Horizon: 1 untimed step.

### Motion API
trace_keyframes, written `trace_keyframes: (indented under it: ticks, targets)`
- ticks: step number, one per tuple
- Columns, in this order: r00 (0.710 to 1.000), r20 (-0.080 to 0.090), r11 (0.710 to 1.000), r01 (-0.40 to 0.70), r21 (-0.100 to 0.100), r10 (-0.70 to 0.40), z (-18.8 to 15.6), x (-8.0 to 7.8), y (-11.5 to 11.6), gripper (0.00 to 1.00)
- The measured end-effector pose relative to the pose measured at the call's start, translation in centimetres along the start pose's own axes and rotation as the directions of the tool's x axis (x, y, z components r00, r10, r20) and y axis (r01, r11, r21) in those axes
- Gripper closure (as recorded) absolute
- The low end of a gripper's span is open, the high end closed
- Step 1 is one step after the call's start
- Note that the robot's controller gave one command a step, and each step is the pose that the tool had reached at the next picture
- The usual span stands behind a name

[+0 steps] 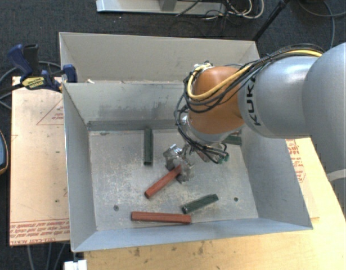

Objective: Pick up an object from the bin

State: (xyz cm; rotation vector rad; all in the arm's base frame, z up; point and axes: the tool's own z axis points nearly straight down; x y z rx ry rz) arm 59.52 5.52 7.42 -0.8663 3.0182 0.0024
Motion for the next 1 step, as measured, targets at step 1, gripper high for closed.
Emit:
trace_keyframes:
  ticks: [1]
  targets:
    - [1.000,0.010,1.000,0.019,0.007,-0.019,-13.23,0.16,-2.50,1.00]
